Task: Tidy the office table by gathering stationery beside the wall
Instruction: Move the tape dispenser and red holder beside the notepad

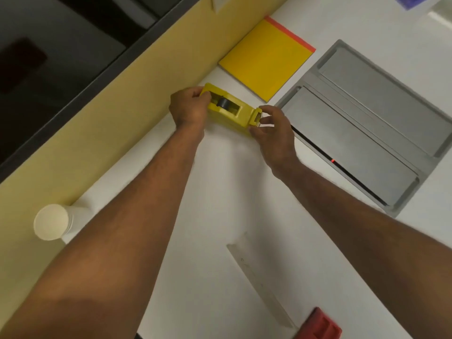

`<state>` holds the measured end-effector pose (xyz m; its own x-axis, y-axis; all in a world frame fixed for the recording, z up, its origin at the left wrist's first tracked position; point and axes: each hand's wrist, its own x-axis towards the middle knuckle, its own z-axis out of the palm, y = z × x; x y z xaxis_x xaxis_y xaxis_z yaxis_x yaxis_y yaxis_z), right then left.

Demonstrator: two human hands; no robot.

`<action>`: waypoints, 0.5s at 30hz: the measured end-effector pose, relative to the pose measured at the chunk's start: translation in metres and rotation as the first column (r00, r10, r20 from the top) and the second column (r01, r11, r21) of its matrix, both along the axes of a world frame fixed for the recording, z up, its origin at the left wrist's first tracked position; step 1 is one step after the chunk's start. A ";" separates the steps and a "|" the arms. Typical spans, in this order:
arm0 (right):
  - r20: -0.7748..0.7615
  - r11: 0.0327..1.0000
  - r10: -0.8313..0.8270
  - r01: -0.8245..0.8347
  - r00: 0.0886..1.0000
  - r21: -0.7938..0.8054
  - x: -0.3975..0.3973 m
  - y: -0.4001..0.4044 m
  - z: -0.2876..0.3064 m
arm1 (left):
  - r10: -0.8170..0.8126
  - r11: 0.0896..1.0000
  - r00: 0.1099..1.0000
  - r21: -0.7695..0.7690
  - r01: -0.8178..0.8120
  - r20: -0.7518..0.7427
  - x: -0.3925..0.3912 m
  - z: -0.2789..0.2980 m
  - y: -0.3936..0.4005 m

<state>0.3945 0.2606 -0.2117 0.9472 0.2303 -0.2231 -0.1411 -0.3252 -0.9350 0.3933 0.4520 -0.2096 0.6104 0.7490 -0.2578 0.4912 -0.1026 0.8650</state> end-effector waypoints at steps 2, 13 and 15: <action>-0.022 0.999 -0.021 0.022 1.000 0.026 0.009 0.006 -0.005 | -0.003 1.000 1.000 0.028 0.003 -0.002 0.016 -0.004 0.006; -0.033 0.998 -0.052 0.053 0.998 0.040 0.035 0.032 -0.025 | 0.048 0.996 0.999 0.070 -0.047 -0.013 0.049 -0.026 0.024; -0.031 0.997 -0.059 0.060 0.998 0.037 0.035 0.034 -0.029 | 0.039 0.997 0.999 0.071 -0.039 0.004 0.051 -0.027 0.024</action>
